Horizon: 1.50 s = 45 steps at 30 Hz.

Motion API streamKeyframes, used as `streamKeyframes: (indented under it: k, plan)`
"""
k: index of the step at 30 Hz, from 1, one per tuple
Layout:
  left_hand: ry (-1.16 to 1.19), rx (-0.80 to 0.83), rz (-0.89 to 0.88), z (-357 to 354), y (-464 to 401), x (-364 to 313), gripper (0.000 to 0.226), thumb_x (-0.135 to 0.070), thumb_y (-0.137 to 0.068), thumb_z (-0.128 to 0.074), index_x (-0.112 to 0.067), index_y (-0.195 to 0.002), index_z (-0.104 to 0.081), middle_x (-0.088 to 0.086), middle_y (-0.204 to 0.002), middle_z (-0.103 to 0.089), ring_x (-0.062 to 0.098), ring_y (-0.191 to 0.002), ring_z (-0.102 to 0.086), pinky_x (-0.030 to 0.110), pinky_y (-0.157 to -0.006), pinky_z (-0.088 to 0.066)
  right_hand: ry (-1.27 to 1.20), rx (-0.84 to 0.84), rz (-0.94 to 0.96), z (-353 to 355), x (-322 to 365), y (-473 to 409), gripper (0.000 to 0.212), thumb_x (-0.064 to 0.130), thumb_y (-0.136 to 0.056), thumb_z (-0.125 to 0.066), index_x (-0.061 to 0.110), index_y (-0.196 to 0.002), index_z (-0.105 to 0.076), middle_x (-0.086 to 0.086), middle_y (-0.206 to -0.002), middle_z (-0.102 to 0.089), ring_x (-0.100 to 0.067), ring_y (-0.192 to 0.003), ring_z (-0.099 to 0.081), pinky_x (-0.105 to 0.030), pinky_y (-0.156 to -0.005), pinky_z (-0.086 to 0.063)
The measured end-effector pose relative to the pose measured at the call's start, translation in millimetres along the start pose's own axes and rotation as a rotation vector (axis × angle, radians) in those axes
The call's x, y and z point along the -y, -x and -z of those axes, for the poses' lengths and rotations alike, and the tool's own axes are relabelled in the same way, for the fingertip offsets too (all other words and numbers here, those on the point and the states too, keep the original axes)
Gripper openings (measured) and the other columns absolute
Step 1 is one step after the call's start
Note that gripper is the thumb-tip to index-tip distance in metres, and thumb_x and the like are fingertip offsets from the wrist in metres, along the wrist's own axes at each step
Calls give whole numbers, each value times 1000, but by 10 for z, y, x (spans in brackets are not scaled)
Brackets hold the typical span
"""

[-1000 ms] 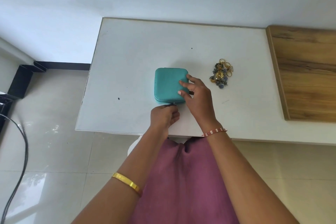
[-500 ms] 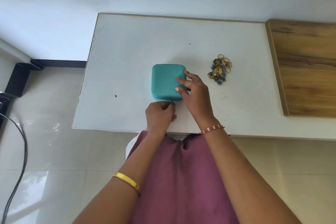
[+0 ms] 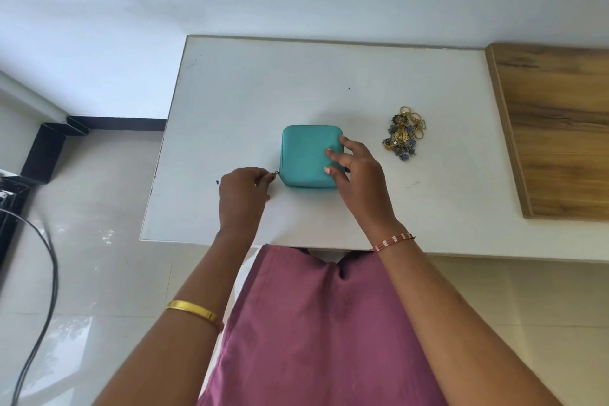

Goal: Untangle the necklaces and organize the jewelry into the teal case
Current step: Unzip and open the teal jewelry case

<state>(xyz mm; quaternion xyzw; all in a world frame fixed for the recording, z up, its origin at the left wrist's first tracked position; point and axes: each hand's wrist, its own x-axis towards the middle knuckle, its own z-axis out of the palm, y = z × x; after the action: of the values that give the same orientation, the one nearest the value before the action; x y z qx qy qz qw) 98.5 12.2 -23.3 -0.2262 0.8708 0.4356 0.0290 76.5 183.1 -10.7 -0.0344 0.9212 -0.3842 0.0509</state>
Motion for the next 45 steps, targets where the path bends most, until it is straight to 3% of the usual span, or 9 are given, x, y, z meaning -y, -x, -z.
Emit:
streamKeyframes:
  k: [2,7,13,17,20,24,28,35,45]
  plan:
    - [-19,-10,-22,-4,-118,-17,17,-14,-87,-62,-2,-78,-71,19,-75,-69,36,-65,-65,42,-69,-55,10,0,10,0,-9,-9,34,9,-87,-61,5,-121,-59,-10,-140,-45,-23,-127,-45,-31,-107,-38]
    - [-38,-47,-24,-109,-469,-152,20,-13,-84,-62,4,-73,-68,26,-69,-65,38,-61,-61,47,-67,-55,-34,-8,2,-1,-19,0,34,9,-86,-61,5,-120,-60,-11,-139,-46,-23,-127,-45,-35,-107,-39]
    - [-54,-11,-35,-214,-777,-319,17,-4,-76,-55,-2,-67,-69,18,-60,-64,34,-62,-64,40,-65,-56,-49,-44,-2,-33,-33,14,33,9,-87,-61,6,-120,-60,-11,-138,-48,-23,-125,-47,-32,-106,-39]
    - [-68,-27,-24,-295,-794,-345,17,-2,-74,-51,0,-65,-65,17,-61,-59,27,-58,-43,26,-54,-36,-64,-56,6,-47,-47,12,32,9,-87,-61,6,-119,-61,-11,-137,-48,-24,-122,-50,-37,-103,-45]
    - [13,-54,14,-304,-713,-301,18,-9,-84,-55,-9,-91,-71,8,-71,-63,19,-67,-49,21,-61,-34,-60,-57,18,-36,-55,14,32,9,-87,-61,6,-119,-61,-11,-138,-48,-24,-123,-50,-36,-104,-43]
    - [324,18,121,-292,-544,-234,43,-5,-90,-47,-15,-133,-49,-4,-88,-66,14,-90,-60,23,-88,-45,-41,-38,58,-49,-116,49,35,13,-87,-62,9,-122,-60,-10,-142,-43,-21,-129,-44,-27,-108,-35]
    - [556,110,127,-307,-308,-155,43,5,-92,-35,-13,-126,-55,5,-119,-64,15,-106,-60,26,-93,-48,1,38,78,-44,-200,110,59,26,-76,-74,16,-130,-52,-4,-149,-33,-14,-135,-34,-16,-108,-24]
    - [529,170,53,-284,-66,-53,50,13,-90,-36,-13,-131,-51,-13,-116,-56,2,-108,-54,14,-94,-43,63,7,144,-25,-229,188,56,15,-71,-77,7,-123,-58,-9,-145,-40,-23,-131,-43,-24,-105,-32]
    - [469,255,-71,-249,26,50,56,12,-89,-43,-26,-130,-45,-21,-117,-54,-14,-106,-52,7,-95,-40,93,51,213,127,-223,157,54,26,-75,-75,8,-122,-58,-13,-139,-48,-25,-125,-49,-26,-103,-35]
